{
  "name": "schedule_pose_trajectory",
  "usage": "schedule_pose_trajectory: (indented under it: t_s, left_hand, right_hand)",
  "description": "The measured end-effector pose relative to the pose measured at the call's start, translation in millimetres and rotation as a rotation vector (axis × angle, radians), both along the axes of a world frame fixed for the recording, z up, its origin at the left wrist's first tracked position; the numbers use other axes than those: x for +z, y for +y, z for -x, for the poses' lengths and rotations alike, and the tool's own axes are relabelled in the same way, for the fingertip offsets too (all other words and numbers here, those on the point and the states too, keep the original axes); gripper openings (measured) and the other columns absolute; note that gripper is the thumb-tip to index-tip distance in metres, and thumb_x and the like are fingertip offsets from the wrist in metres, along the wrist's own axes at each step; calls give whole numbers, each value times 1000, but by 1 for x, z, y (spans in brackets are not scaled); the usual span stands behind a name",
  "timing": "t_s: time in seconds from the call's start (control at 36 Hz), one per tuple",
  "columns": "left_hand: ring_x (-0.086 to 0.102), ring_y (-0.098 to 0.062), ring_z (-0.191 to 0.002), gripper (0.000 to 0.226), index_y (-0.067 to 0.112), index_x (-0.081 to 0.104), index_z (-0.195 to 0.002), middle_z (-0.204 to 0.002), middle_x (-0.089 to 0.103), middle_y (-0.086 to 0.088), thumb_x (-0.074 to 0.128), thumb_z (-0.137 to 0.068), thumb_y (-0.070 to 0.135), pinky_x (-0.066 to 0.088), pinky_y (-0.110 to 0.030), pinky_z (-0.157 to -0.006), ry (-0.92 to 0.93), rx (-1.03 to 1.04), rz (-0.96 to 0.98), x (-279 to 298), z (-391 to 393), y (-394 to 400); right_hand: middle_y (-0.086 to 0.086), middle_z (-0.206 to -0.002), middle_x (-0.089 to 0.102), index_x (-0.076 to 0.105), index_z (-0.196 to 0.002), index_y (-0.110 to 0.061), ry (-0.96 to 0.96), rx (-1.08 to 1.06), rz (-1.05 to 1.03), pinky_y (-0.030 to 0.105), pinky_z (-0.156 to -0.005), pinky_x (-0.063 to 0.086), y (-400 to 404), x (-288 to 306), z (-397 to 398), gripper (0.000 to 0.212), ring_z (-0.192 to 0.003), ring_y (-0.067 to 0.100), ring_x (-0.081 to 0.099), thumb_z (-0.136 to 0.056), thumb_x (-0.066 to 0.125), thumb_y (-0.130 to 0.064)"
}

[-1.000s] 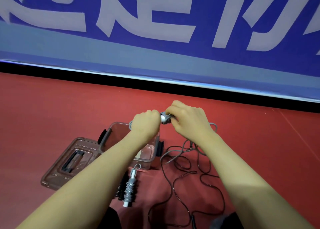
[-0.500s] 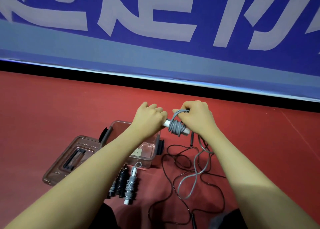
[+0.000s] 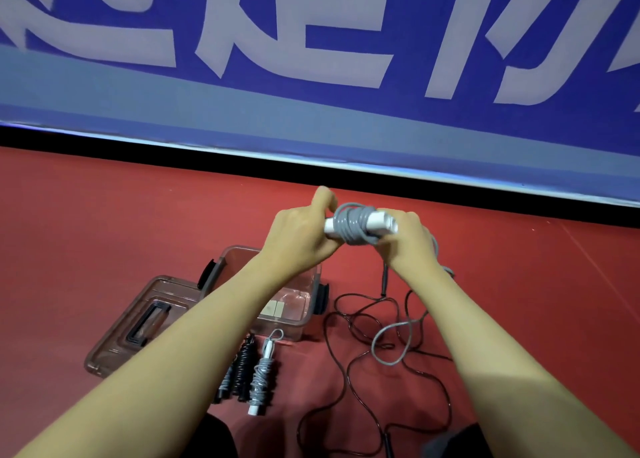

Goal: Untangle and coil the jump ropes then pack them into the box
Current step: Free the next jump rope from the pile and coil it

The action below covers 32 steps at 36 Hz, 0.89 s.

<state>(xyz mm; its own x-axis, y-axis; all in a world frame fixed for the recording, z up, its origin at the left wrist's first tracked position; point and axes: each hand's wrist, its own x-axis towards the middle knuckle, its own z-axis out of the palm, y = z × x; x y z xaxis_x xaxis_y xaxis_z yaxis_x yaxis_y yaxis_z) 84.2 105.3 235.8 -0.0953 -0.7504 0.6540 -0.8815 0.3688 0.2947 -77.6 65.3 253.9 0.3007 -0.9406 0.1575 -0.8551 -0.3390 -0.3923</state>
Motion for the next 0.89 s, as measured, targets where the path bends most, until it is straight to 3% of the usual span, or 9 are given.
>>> schedule_pose_trajectory:
  t_s: [0.11,0.25,0.53,0.61,0.67,0.75,0.81,0.89]
  left_hand:
    - [55,-39,-64,36,16,35,-101,-65,57,-2,63,-85,30,31,-32,-55,281,122,-144,6,7,0]
    - [52,-34,-67,32,15,27,-96,-78,58,-4,57,-84,20,34,-33,-58,385,302,-273,6,7,-7]
    - [48,-32,-66,29,8,32,-105,-80,53,-7,53,-87,16,35,-33,-57,178,452,-414,-5,-1,-10]
    - [50,-32,-67,30,6,34,-111,-83,57,-11,52,-88,16,34,-33,-56,121,472,-441,-7,-2,-11]
    - [55,-36,-72,31,5,34,-113,-88,61,-13,51,-91,18,34,-34,-57,50,492,-461,-8,-1,-11]
    - [51,-33,-70,31,5,33,-116,-93,62,-13,49,-94,19,33,-35,-57,-108,522,-508,-10,-2,-10]
    - [47,-32,-69,28,5,35,-118,-95,62,-13,47,-94,13,31,-35,-57,-223,527,-553,-12,-3,-10]
    - [59,-34,-83,24,7,40,-116,-103,62,-13,43,-92,9,32,-34,-60,-359,485,-596,-14,-3,-11]
  right_hand:
    - [17,-93,66,57,-105,-12,23,40,57,38,-70,42,1,-8,-8,36,-93,41,60,-91,55,-46]
    - [15,-102,64,50,-104,-11,153,102,74,38,-72,40,4,-14,-15,30,-99,38,60,-94,52,-39]
    - [9,-82,60,57,-85,-8,116,262,-7,32,-64,37,13,-7,-22,23,-80,33,56,-90,55,-29]
    - [5,-64,47,48,-67,-10,109,286,-23,32,-57,33,16,-1,-23,24,-65,30,43,-86,56,-23]
    - [3,-62,48,46,-62,-13,88,318,-40,31,-55,32,18,1,-24,22,-63,28,41,-81,55,-18]
    - [4,-70,58,58,-75,-12,126,395,-26,32,-56,34,21,1,-25,7,-70,30,50,-79,54,-15]
    - [3,-72,55,55,-79,-14,232,430,62,32,-53,28,20,2,-24,7,-74,31,50,-83,50,-17]
    - [3,-89,63,60,-92,-18,339,430,299,30,-58,27,18,3,-22,14,-84,32,60,-89,46,-16]
